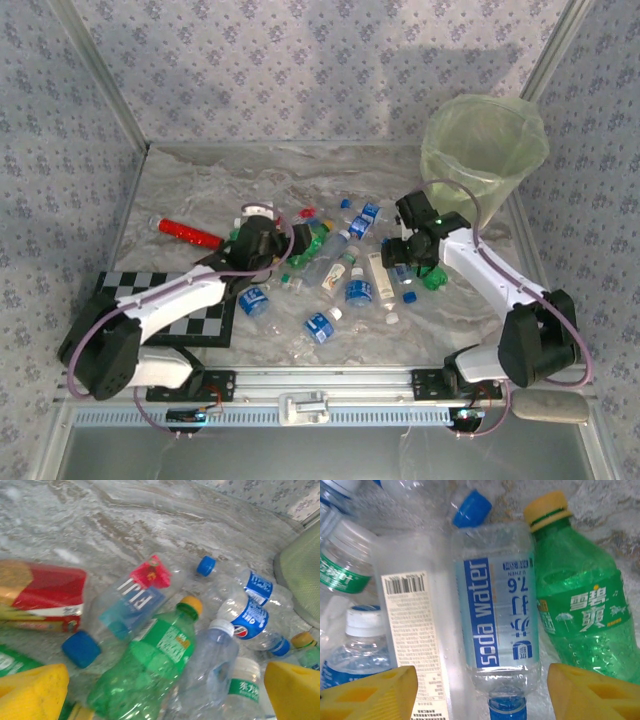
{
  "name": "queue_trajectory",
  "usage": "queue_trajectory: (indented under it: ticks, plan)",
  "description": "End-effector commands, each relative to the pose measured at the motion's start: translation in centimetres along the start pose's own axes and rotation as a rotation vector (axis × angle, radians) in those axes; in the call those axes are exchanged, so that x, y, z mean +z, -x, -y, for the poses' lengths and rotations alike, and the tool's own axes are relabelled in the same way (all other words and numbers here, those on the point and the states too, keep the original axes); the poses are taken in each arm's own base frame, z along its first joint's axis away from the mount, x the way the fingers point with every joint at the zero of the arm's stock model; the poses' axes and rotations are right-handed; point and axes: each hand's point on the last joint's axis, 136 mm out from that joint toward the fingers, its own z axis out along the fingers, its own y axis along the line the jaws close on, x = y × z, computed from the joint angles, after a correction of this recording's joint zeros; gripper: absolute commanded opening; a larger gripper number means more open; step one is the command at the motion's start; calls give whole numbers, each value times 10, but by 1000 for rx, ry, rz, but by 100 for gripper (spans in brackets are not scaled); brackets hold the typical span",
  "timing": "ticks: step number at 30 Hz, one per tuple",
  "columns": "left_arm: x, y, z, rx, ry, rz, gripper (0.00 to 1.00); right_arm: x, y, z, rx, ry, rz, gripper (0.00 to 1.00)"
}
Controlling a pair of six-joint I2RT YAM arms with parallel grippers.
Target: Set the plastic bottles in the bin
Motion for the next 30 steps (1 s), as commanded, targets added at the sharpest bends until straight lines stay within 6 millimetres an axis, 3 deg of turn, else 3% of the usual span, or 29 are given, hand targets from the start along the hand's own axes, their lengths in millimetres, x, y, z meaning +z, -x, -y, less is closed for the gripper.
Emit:
queue_trajectory:
  ticks: [1, 7, 20, 30]
  plan:
    - [11, 14, 22, -22, -39, 22, 100, 2, -6, 4, -10, -40, -34, 69]
    - [19, 4, 33, -10, -53, -16, 100, 20, -9, 7, 12, -68, -44, 66]
    - [-3, 7, 9, -8, 32, 34, 100, 49, -1, 10, -1, -108, -52, 63]
    - [-12, 17, 5, -5, 53, 71, 100, 74, -1, 9, 3, -112, -81, 64]
